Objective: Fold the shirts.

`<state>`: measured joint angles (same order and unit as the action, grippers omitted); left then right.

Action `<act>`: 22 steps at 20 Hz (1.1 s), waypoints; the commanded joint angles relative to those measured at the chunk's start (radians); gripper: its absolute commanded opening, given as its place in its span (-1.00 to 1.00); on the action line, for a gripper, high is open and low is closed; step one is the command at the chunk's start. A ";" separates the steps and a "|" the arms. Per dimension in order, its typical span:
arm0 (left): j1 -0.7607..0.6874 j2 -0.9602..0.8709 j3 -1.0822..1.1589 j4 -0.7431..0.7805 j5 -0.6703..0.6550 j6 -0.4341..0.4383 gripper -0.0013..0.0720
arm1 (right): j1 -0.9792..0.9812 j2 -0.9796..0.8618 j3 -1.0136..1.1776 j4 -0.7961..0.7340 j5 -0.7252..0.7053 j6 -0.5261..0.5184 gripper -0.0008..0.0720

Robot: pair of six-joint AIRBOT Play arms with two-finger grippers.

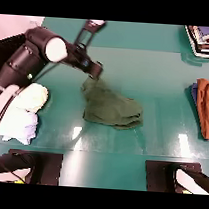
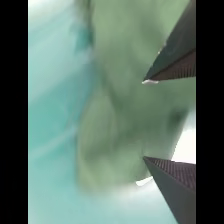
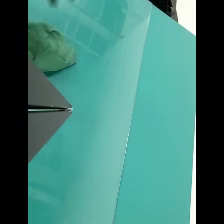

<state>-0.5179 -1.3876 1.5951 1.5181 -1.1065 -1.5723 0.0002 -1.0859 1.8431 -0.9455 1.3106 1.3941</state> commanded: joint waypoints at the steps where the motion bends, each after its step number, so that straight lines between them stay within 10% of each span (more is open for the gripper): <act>1: 0.211 -0.103 -0.005 -0.124 -0.018 -0.016 0.54 | 0.000 -0.006 0.001 0.000 0.014 0.000 -0.92; 18: 0.267 -0.416 -0.059 -0.362 -0.069 0.039 0.52 | 0.000 -0.012 0.000 0.000 0.116 0.001 -0.92; 20: 0.260 -0.415 -0.057 -0.374 -0.039 0.037 -0.80 | 0.000 -0.011 -0.001 0.000 0.141 0.001 -0.92; 22: 0.266 -0.409 -0.033 -0.373 -0.050 0.036 -0.89 | 0.000 -0.001 -0.041 -0.024 0.172 0.032 -0.92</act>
<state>-0.2497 -1.8000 1.5475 1.1522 -1.1637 -1.5387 0.0002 -1.0950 1.8305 -0.9482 1.4368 1.3972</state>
